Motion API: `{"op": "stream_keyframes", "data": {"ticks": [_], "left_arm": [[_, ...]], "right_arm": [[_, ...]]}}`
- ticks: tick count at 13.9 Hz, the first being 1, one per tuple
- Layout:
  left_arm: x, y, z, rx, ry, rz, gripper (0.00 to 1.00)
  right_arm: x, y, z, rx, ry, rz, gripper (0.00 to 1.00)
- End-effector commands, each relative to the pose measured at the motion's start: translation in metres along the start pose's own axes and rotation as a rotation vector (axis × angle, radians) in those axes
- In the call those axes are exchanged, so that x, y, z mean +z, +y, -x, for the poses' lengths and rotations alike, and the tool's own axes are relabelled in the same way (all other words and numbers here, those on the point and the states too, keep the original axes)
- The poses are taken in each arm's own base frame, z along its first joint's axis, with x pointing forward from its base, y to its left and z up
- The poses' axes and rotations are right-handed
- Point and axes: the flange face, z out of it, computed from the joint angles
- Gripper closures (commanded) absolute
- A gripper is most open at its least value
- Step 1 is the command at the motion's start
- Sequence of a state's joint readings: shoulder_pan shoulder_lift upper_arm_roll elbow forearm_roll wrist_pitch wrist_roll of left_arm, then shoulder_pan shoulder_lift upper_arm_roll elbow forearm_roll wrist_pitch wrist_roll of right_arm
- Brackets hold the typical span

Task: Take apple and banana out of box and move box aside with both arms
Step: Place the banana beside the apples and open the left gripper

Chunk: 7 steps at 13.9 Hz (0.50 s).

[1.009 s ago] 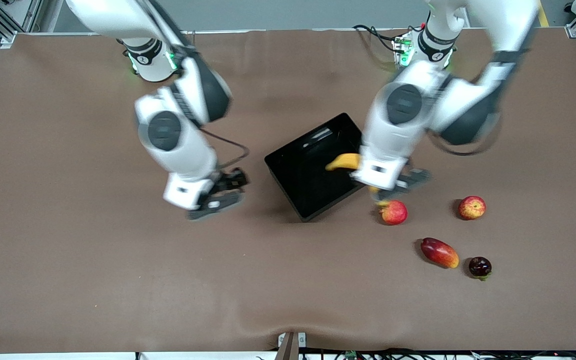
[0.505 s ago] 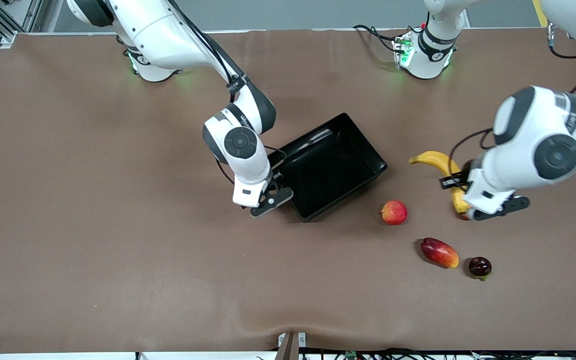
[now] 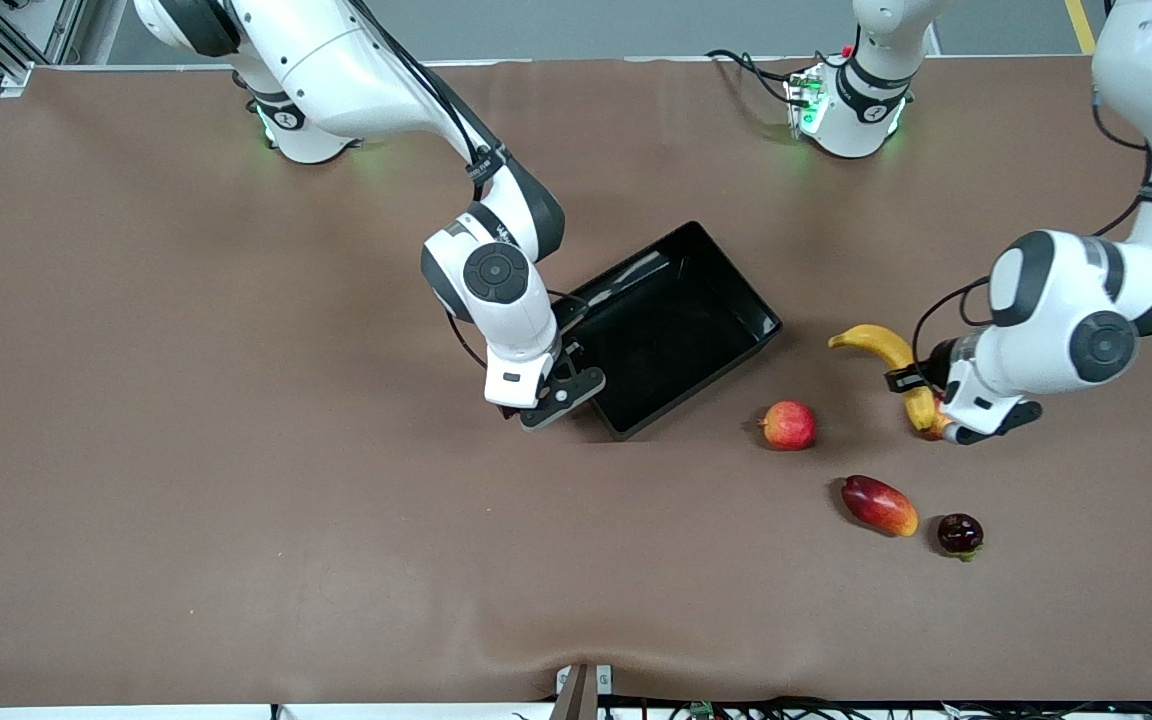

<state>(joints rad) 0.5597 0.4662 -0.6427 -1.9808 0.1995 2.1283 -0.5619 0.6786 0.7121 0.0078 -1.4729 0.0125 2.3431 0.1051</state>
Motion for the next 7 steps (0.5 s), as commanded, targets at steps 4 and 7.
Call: {"op": "stream_keyframes", "data": {"ticks": [4,7], "left_arm": [[0.039,0.013,-0.004,-0.058,0.035,0.078,1.0],[0.07,0.016,-0.013,-0.026,0.055,0.108,1.0]], "right_arm": [[0.009,-0.021,0.003,-0.025,-0.011,0.003,0.0],[0.033,-0.048,0.013,-0.045,-0.03,0.0,0.0]]}}
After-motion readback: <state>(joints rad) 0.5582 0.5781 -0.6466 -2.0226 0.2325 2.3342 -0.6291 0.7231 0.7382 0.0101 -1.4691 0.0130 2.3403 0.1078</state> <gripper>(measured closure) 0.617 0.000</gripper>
